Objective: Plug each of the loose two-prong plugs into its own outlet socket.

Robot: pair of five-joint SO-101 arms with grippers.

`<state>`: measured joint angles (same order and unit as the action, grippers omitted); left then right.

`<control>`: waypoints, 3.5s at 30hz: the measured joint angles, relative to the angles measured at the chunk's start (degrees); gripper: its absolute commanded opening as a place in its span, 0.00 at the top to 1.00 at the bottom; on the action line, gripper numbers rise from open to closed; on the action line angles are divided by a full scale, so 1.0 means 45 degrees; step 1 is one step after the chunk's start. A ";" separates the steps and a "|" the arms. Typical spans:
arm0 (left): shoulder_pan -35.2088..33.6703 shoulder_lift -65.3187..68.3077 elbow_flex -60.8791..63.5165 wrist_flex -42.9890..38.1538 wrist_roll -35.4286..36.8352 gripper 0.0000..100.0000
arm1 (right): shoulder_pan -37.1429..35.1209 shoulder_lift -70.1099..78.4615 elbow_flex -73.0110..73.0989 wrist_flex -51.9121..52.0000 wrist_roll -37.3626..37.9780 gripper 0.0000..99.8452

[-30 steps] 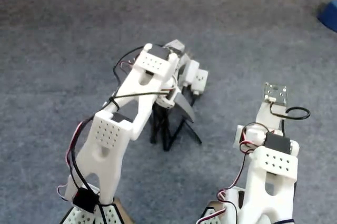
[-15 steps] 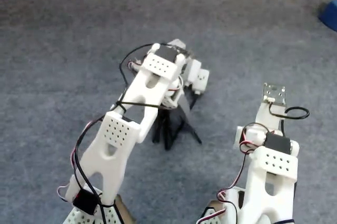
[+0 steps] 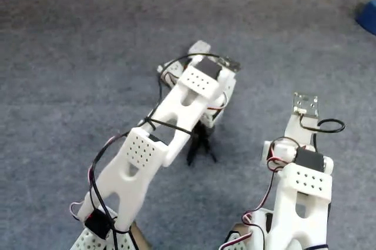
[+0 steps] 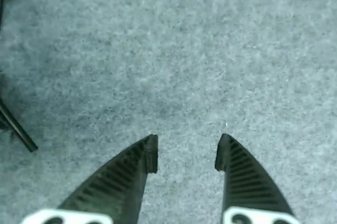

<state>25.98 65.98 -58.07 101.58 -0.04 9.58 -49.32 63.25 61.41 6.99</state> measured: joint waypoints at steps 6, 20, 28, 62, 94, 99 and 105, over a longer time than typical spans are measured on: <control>-0.0156 -0.0020 0.0117 -0.0020 -0.0117 0.86 | 0.0000 0.0000 0.0000 0.0000 0.0000 0.81; -0.1797 -0.1387 0.0664 -0.0020 -0.1934 0.97 | -0.0020 0.0000 0.0000 0.0000 0.0000 0.81; -0.4454 -0.3516 0.1387 -0.0059 -0.3048 0.97 | -0.0020 0.0000 0.0000 0.0000 0.0000 0.81; -1.6410 -0.9827 0.7834 -0.3106 -0.8068 0.99 | -0.0449 0.0000 0.0176 0.0000 0.0000 0.81; -2.1470 -0.5958 0.5900 -0.5685 -1.0510 0.65 | -0.0527 0.0000 0.0176 0.0000 0.0000 0.81; -2.0415 -0.6056 0.5841 -0.4454 -1.0764 0.65 | -0.0527 0.0000 0.0176 0.0000 0.0000 0.81; -1.8227 -0.6955 0.5841 -0.3341 -1.0803 0.65 | -0.0527 0.0000 0.0176 0.0000 0.0000 0.81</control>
<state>-56.04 34.68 -31.78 86.55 -48.66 7.21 -49.32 64.04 61.41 6.99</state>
